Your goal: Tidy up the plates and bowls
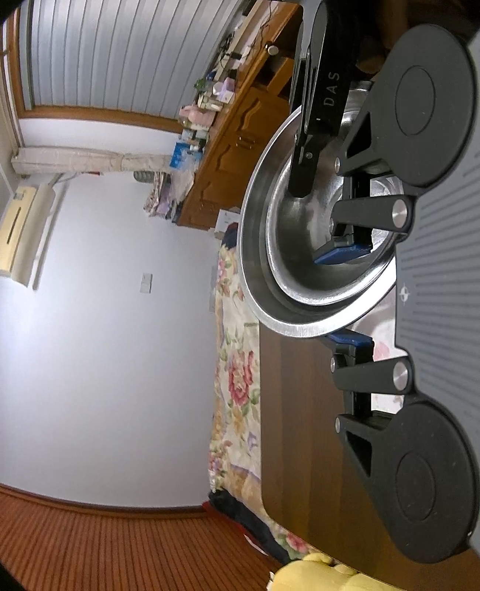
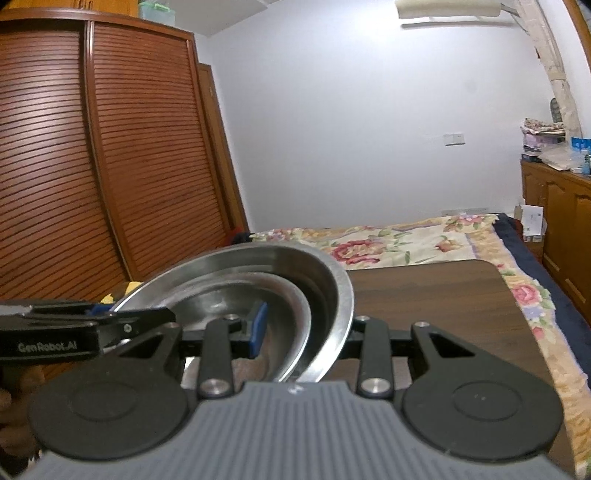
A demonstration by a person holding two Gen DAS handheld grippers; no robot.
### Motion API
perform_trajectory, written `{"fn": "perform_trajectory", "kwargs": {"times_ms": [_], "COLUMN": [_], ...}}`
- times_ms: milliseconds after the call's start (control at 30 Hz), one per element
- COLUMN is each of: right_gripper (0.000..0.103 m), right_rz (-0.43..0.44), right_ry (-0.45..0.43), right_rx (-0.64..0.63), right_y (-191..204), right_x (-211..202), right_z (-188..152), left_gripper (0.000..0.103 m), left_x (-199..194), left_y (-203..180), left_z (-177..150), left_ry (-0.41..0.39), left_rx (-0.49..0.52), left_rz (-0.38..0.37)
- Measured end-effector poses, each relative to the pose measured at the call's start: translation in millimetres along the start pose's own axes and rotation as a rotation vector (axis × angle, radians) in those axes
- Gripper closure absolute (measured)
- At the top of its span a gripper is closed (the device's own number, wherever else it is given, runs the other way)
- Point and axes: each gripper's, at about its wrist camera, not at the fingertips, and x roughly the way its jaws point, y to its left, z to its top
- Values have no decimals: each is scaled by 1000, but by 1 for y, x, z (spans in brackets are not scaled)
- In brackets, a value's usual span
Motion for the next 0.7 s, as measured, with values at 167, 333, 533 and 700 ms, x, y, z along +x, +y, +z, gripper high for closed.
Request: {"fn": "perform_trajectory", "kwargs": {"times_ms": [167, 333, 533, 700], "right_gripper": [66, 66, 66, 66], "right_rz": [17, 36, 62, 89], "right_ry": [21, 39, 54, 71], "right_rx": [-21, -34, -52, -64], "right_y": [12, 24, 35, 43], "right_x": [9, 13, 22, 35], "right_z": [-3, -4, -3, -7], "left_gripper": [64, 64, 64, 64], "left_x": [-4, -8, -6, -8], "left_y": [11, 23, 39, 57], "left_z": [0, 1, -4, -10], "left_ry": [-3, -7, 4, 4], "left_rx": [-13, -23, -39, -71], "left_rz": [22, 40, 64, 63]}}
